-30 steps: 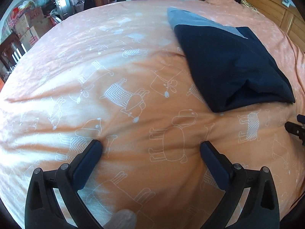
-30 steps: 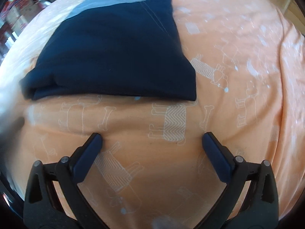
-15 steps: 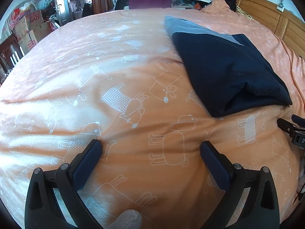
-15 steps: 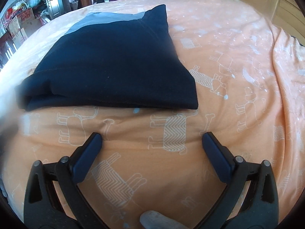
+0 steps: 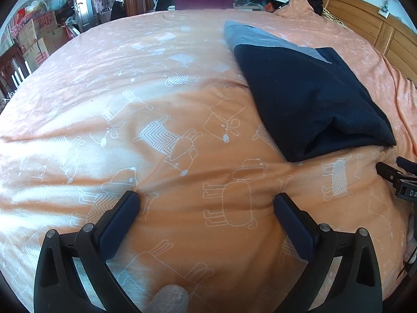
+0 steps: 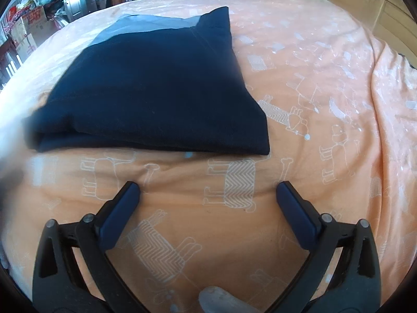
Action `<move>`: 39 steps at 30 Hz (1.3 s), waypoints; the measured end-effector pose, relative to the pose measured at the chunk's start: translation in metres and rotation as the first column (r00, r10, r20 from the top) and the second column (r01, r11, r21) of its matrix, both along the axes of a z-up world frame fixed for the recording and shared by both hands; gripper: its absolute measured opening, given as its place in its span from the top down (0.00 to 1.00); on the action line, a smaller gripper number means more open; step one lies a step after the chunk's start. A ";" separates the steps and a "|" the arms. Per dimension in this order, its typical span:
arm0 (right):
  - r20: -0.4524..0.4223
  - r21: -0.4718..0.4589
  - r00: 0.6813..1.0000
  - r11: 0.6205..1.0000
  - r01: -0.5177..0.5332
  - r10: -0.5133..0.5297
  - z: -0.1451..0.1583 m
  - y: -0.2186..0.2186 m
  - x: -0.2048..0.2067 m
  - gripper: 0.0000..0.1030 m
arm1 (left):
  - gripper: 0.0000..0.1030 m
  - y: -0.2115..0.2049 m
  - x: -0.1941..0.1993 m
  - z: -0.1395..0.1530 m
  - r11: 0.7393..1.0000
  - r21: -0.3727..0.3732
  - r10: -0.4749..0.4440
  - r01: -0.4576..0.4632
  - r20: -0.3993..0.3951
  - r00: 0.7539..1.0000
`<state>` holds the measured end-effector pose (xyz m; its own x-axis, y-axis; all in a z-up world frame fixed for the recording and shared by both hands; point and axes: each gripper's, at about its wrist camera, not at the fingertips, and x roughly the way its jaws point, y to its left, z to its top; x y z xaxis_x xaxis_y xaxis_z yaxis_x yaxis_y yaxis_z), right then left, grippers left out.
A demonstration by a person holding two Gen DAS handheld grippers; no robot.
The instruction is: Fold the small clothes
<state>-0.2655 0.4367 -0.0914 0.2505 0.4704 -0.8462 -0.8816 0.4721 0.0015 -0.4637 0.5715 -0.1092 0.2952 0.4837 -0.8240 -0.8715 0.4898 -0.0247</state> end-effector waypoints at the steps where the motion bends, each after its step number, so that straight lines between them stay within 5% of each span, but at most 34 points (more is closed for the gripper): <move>1: -0.021 0.006 1.000 1.000 -0.017 0.017 0.006 -0.001 0.000 0.00 | 0.00 -0.001 -0.001 0.004 1.000 -0.003 -0.005 0.005 0.005 1.000; 4: -0.006 0.055 0.998 0.997 -0.061 0.062 0.037 -0.007 -0.008 0.00 | 0.00 -0.010 -0.003 0.028 0.999 0.045 -0.013 0.012 0.034 0.999; 9: 0.135 0.241 0.985 0.961 -0.134 0.103 0.144 -0.030 -0.039 0.00 | 0.00 -0.041 -0.007 0.132 0.947 0.320 -0.031 0.001 0.089 0.996; 11: 0.236 0.363 0.970 0.921 -0.141 0.056 0.208 -0.055 -0.057 0.00 | 0.00 -0.060 -0.011 0.190 0.881 0.472 -0.029 -0.031 0.118 0.993; 13: 0.316 0.478 0.948 0.868 -0.135 -0.026 0.257 -0.085 -0.074 0.00 | 0.00 -0.091 -0.018 0.252 0.773 0.629 -0.017 -0.083 0.151 0.988; 15: 0.308 0.563 0.948 0.818 -0.114 -0.080 0.279 -0.104 -0.079 0.00 | 0.00 -0.119 -0.027 0.292 0.688 0.707 -0.002 -0.163 0.227 0.974; 17: 0.213 0.542 0.975 0.838 -0.065 -0.063 0.280 -0.097 -0.069 0.00 | 0.00 -0.139 -0.035 0.312 0.644 0.730 -0.044 -0.230 0.335 0.941; 19: 0.143 0.454 0.989 0.890 -0.042 -0.026 0.271 -0.076 -0.056 0.00 | 0.00 -0.144 -0.034 0.319 0.674 0.707 -0.071 -0.216 0.352 0.933; 21: 0.131 0.426 0.990 0.905 -0.012 -0.048 0.261 -0.073 -0.053 0.00 | 0.00 -0.146 -0.026 0.318 0.689 0.696 -0.068 -0.201 0.338 0.939; 24: 0.138 0.379 0.989 0.925 -0.009 -0.047 0.254 -0.073 -0.056 0.00 | 0.00 -0.144 -0.016 0.307 0.755 0.637 -0.072 -0.153 0.313 0.947; 30: 0.106 0.326 0.994 0.945 -0.032 -0.003 0.243 -0.078 -0.059 0.00 | 0.00 -0.145 0.002 0.288 0.797 0.594 -0.059 -0.108 0.254 0.965; 39: 0.076 0.304 0.996 0.951 -0.059 0.037 0.237 -0.075 -0.060 0.01 | 0.00 -0.157 0.015 0.269 0.822 0.567 -0.087 -0.056 0.221 0.971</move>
